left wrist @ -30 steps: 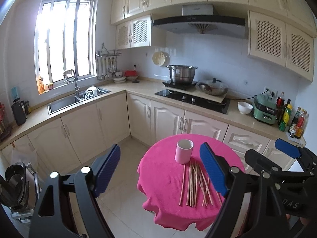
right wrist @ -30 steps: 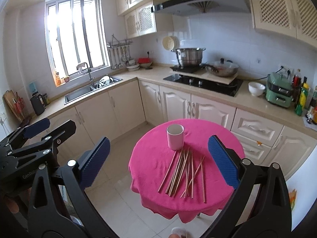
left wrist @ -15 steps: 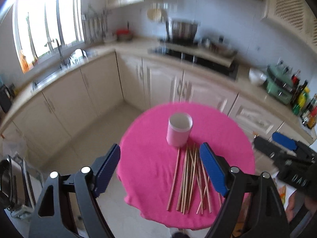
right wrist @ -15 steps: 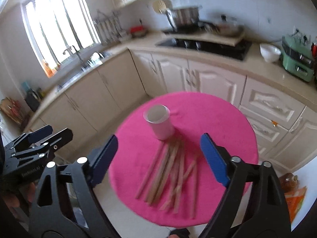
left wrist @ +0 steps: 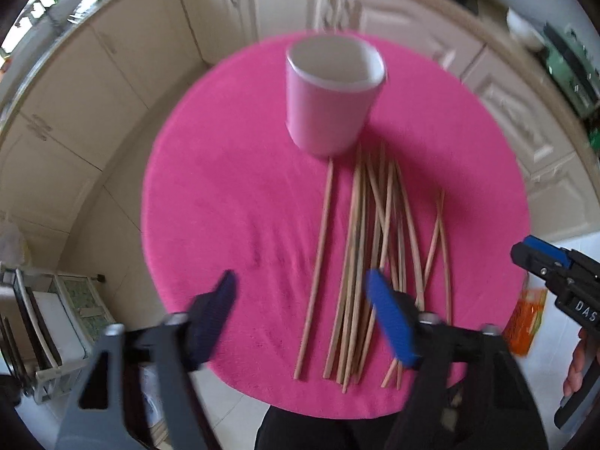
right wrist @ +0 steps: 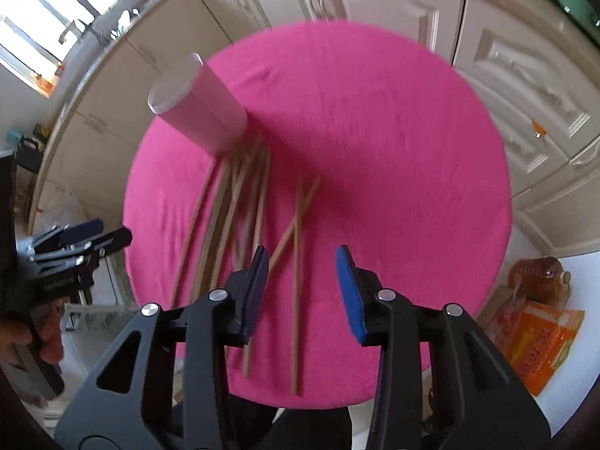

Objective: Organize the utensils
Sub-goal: 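Lower the left gripper onto a single chopstick beside the pile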

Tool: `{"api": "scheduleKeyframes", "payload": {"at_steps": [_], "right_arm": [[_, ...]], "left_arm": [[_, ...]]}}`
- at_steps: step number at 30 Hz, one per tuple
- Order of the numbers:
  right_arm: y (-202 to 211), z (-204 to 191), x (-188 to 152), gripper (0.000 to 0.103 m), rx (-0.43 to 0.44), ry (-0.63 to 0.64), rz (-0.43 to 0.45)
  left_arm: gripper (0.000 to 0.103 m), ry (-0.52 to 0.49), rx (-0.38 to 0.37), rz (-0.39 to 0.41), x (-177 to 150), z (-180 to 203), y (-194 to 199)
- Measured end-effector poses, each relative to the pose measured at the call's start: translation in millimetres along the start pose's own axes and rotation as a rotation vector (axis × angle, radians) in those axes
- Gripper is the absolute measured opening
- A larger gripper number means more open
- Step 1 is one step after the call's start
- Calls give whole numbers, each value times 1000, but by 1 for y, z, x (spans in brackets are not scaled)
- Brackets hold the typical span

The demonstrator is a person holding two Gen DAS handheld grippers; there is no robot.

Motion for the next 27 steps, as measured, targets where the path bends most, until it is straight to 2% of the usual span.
{"api": "scheduleKeyframes", "payload": {"at_steps": [2, 4, 8, 15, 16, 17, 27], "right_arm": [[-14, 9, -5, 36, 2, -22, -36], [-22, 15, -9, 36, 4, -33, -57], [-35, 20, -12, 33, -5, -37, -103], [-52, 22, -15, 30, 1, -49, -158], [-54, 21, -16, 30, 0, -51, -162], [-56, 21, -16, 30, -3, -53, -167], [-68, 17, -16, 30, -32, -72, -199]], "left_arm": [[56, -20, -3, -31, 0, 7, -16], [48, -38, -2, -58, 3, 13, -30], [43, -60, -12, -114, 6, 21, -59], [21, -139, 10, -170, 7, 34, -93], [14, -135, -2, -182, 7, 34, -97], [12, -132, -13, -186, 7, 35, -100], [12, -196, -10, -206, 17, 41, -117]]}}
Point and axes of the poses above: each gripper's, at about its wrist camera, not at the fingertips, and y roughly against the way its jaws point, z to its right, x to its top, the point moved 4 cm from there along -y, roughly the way its jaws point, and after that the axes turned 13 degrees about x, right-handed, at the moved point
